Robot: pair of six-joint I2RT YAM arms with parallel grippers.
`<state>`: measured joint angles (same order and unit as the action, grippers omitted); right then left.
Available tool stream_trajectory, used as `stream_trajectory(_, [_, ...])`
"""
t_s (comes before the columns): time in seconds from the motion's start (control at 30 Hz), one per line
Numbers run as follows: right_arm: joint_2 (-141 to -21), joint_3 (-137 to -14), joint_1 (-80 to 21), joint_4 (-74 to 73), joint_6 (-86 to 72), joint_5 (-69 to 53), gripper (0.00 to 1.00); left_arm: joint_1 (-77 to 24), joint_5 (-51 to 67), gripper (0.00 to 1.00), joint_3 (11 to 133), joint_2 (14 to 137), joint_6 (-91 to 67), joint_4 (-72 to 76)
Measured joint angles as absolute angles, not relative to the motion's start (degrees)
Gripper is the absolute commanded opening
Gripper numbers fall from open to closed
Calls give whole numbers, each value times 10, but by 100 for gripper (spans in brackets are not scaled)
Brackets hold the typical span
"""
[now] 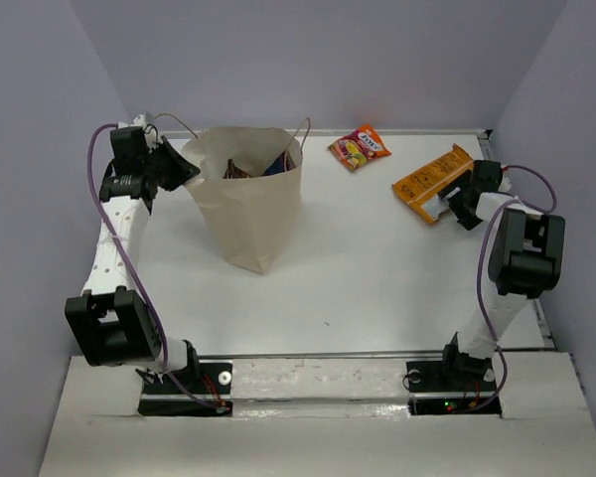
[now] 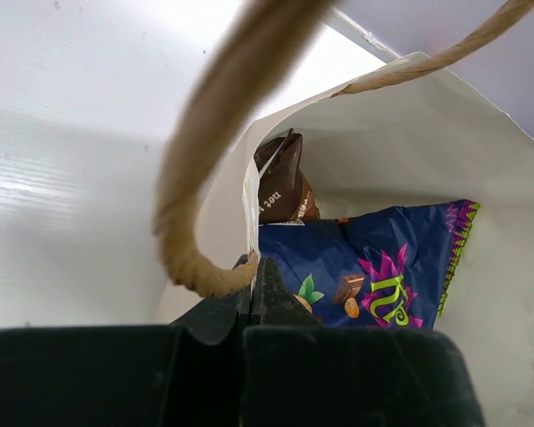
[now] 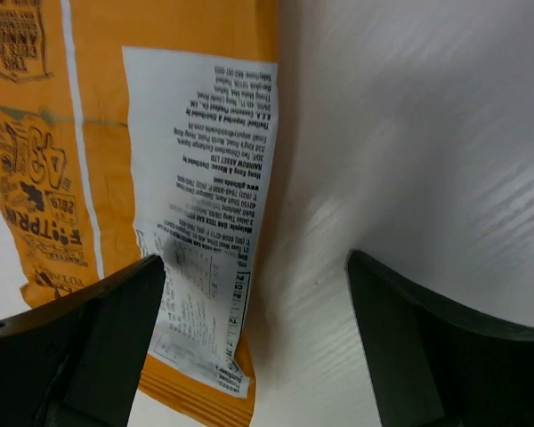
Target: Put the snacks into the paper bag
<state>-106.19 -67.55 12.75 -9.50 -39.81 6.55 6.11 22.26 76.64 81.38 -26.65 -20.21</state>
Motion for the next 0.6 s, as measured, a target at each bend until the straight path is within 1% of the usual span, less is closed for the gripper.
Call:
stream_trajectory(0.07, [-1089,-685,127,-82,-394,51,83,75,222,0,767,814,-267,-206])
stream_trajectory(0.13, [-1108,-715,127,-72,-392,29,70,83,218,0,769,814,-267,-209])
stream_trajectory(0.17, [-1123,-732,127,-66,-390,16,62,86,217,0,770,814,-266,-210])
stream_trajectory(0.2, [-1134,-741,127,-62,-390,8,44,88,214,0,771,814,-266,-210])
stream_trajectory(0.27, [-1158,-756,127,-56,-392,-4,28,90,209,0,773,814,-266,-209])
stream_trajectory(0.3, [-1163,-758,127,-49,-393,-9,17,90,208,0,773,814,-266,-209])
stream_trajectory(0.33, [-1164,-759,127,-47,-396,-12,1,90,207,0,773,814,-266,-209])
stream_trajectory(0.5, [-1161,-761,127,-42,-392,-33,1,90,207,0,773,814,-266,-209])
stream_trajectory(0.6, [-1140,-762,125,-45,-382,-46,1,91,208,0,773,814,-266,-209])
